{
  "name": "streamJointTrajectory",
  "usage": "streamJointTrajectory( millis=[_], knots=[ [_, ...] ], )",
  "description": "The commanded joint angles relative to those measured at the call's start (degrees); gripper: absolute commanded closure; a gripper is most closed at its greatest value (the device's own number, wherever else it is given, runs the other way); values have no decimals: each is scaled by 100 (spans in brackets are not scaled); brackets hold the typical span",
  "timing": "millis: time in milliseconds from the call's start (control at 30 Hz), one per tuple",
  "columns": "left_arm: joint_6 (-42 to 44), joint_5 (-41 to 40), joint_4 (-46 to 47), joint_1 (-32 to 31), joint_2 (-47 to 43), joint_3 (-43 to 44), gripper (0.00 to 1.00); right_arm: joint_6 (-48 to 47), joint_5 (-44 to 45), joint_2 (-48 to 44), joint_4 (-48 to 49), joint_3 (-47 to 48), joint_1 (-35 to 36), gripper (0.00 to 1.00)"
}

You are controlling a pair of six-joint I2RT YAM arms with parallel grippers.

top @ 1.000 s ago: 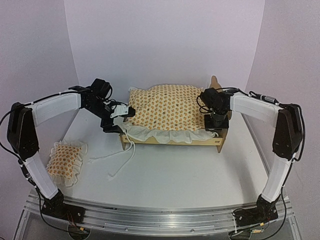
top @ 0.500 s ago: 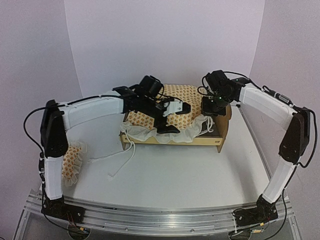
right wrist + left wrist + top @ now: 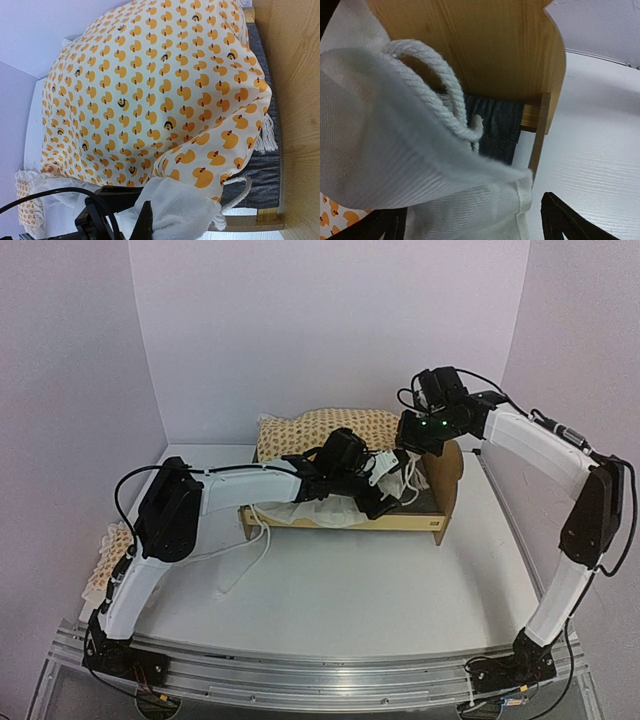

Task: Set up the pet bed

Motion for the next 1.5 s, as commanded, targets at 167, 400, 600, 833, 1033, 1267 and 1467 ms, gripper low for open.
streamJointTrajectory(
  millis=[167,400,600,833,1033,1267,1467],
  knots=[
    [-581,-980,1443,86,-178,-43,95,150,-323,-456,-20,-217,88,100],
    [-642,-940,1373,308,-613,-463,100,-866,-758,-626,-26,-224,86,68],
    [-673,-782,1073,530,-757,-313,100,-2198,-967,-1646,-39,-683,78,43],
    [-626,-812,1021,776,-766,-227,100,-2203,-953,-1450,-355,-1391,-182,60],
    [-570,-746,1062,844,-762,-197,100,-2695,-977,-593,-380,-1440,-290,75],
    [-610,-703,1069,969,-756,-184,100,-2548,-613,310,-399,-1107,-431,72],
    [-702,-547,1066,985,-753,-210,100,-2184,-91,971,-360,-597,-427,65]
  ],
)
